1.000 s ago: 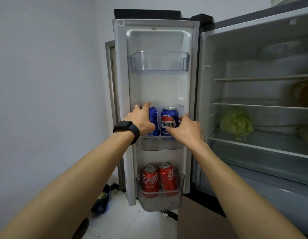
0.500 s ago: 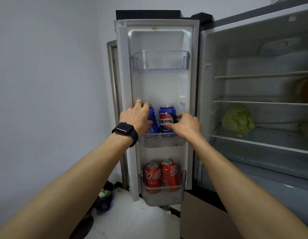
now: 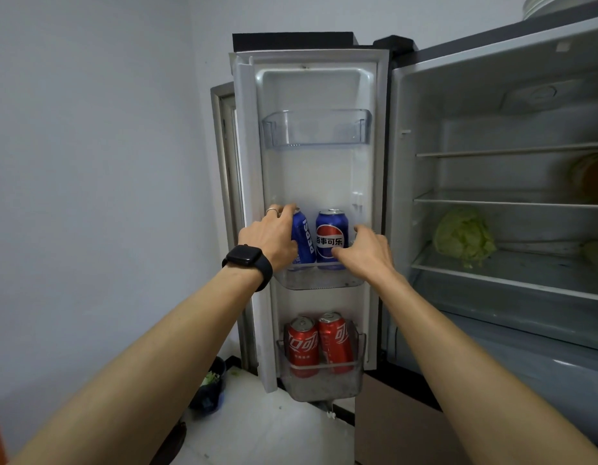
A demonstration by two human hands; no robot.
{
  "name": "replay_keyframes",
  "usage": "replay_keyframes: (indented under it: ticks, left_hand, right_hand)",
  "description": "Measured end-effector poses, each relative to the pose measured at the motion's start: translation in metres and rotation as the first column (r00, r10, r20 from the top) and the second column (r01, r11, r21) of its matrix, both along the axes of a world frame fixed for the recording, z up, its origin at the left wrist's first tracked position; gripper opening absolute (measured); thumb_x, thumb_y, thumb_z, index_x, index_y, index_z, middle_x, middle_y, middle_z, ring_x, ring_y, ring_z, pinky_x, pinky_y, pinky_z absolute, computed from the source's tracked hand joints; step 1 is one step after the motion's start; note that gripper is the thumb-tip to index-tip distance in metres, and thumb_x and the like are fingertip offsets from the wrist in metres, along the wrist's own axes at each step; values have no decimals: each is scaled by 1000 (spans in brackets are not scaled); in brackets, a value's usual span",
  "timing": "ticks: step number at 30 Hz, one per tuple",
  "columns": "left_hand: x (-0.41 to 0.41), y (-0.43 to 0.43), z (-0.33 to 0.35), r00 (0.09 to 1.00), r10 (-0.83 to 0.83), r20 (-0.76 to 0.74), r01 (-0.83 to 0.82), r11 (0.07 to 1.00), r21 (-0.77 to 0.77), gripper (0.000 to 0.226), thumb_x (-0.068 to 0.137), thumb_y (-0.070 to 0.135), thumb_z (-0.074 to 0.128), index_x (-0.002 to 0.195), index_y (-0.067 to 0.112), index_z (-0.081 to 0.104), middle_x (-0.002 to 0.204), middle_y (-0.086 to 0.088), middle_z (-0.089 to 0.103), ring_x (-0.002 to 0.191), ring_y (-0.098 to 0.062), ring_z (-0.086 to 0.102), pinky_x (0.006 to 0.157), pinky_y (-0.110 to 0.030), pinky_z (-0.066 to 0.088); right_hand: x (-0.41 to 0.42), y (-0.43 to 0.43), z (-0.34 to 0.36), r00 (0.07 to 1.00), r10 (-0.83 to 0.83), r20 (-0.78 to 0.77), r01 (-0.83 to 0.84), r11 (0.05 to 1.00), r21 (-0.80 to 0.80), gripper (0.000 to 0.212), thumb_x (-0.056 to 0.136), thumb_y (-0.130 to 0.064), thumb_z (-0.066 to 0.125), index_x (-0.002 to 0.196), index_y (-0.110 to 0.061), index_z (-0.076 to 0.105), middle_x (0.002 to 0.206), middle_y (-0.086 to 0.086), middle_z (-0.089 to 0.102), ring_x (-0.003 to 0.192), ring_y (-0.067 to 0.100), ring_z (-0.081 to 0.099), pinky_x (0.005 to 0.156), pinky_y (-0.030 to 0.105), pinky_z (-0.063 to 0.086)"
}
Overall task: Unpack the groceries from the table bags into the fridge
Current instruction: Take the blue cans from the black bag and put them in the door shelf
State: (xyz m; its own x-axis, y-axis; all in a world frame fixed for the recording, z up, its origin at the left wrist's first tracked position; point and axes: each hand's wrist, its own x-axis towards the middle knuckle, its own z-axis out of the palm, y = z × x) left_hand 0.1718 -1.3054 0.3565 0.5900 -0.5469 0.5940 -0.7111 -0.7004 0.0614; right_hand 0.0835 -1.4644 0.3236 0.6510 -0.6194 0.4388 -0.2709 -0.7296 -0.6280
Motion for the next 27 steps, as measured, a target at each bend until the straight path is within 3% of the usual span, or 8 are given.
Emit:
replay_keyframes:
  ticks: [8,15,20,27]
  left_hand:
    - [-6,43,-18,988,-153,9,153,988,-25,62,96,38,57,149,25,30,148,-2,41,113,-26,59,86,-42,57]
    - [-7,80,-14,988,-155,-9,155,987,42,47,98,38,52,142,23,43,138,-3,52,110,-23,60,83,-36,54]
    - [-7,55,0,988,-142,-62,137,988,-77,40,96,40,53,130,20,46,112,-7,65,90,-28,64,79,-43,57]
    - [-13,-7,0,980,-20,-199,-11,988,-154,60,89,50,65,133,14,45,120,-14,62,104,-33,62,83,-40,55]
  right_hand:
    - [-31,44,-6,983,68,170,-43,988,-145,41,92,-32,65,131,-21,54,123,1,65,108,20,62,87,35,54]
    - [-28,62,-1,997,-79,7,80,996,-29,49,90,-29,65,135,-17,50,128,7,63,113,27,60,86,34,47]
    - [-25,48,9,990,-128,-54,127,992,-22,54,91,-35,65,137,-13,48,126,12,63,112,30,60,80,32,43]
    - [-7,18,24,960,-164,-225,125,976,-178,56,80,-61,70,113,-16,62,111,12,67,99,32,64,72,32,46]
